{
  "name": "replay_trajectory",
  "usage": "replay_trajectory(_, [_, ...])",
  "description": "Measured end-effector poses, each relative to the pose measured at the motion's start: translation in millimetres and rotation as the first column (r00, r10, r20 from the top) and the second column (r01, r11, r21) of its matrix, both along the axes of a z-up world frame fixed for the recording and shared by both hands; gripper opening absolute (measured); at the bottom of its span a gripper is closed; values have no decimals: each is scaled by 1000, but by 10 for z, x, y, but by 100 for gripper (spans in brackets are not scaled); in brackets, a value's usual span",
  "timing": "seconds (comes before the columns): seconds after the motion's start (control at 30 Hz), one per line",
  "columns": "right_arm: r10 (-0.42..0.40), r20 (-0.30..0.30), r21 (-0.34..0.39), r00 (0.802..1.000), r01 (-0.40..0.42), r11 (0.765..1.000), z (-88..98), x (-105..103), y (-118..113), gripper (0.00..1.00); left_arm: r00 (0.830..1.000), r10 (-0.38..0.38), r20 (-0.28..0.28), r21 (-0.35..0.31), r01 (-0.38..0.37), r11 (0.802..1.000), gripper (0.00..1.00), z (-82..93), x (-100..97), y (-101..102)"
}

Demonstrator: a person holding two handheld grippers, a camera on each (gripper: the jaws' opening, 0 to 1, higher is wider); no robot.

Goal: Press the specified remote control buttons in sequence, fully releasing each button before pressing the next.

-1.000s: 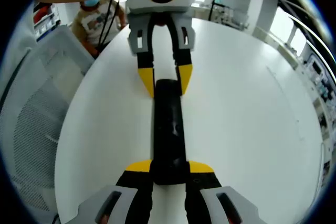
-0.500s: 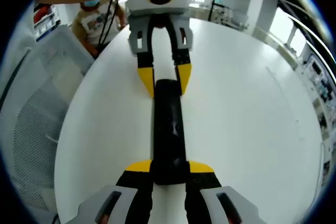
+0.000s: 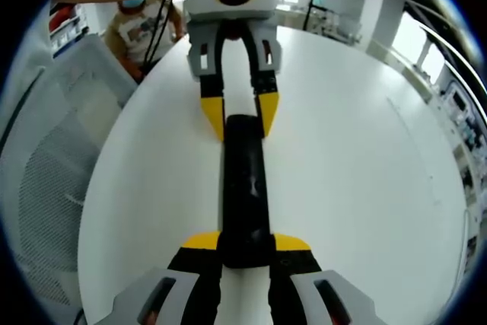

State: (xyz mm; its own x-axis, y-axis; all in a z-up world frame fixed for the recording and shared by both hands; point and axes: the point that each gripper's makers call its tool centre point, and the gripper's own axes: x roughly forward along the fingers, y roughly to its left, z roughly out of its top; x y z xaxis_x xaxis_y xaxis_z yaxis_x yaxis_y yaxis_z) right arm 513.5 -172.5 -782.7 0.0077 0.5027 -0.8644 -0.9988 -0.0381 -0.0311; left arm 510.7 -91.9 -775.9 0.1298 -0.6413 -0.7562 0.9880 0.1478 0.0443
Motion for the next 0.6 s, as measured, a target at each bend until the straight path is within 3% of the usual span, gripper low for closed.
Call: replay_trajectory(0.6, [-38, 5, 3, 999, 38, 999, -6, 22, -31, 22, 1000, 7, -6, 7, -7, 1000, 24, -10, 12, 10])
